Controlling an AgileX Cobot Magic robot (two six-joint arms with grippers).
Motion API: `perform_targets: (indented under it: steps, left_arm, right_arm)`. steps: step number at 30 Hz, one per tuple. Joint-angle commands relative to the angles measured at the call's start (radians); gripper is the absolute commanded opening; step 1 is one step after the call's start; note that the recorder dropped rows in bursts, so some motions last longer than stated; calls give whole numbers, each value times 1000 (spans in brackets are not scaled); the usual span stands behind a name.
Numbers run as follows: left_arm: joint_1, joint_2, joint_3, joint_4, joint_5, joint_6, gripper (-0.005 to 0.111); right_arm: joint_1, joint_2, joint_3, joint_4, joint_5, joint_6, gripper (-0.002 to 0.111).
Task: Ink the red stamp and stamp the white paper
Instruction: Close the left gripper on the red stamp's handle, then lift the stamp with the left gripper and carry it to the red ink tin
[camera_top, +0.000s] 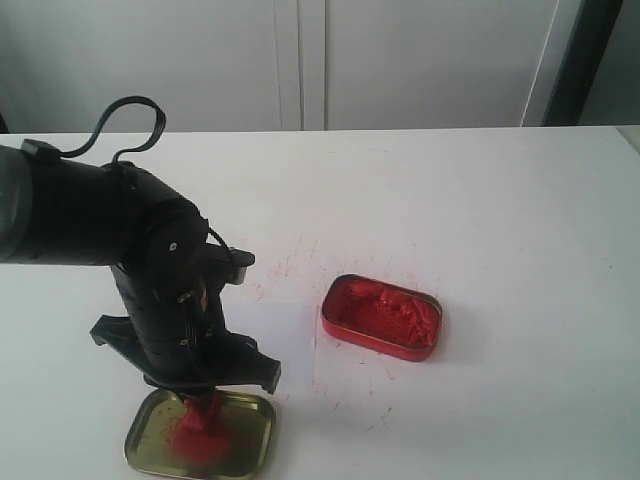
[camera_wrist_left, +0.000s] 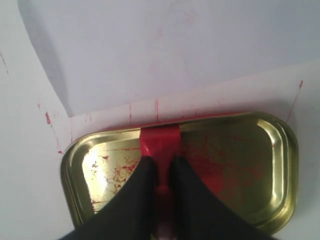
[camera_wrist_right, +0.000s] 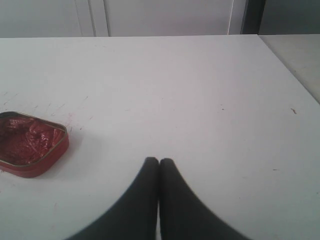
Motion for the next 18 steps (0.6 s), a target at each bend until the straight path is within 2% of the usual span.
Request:
perform_targets:
  steps: [1,18]
  left_arm:
    - [-4,-12,-4,-20,14,-7,0]
    - [-4,-100,-6,-17,18,41,0]
  right_arm:
    - [-2,-6,6,1,-14,0,0]
    - [-2,-6,6,1,-14,0,0]
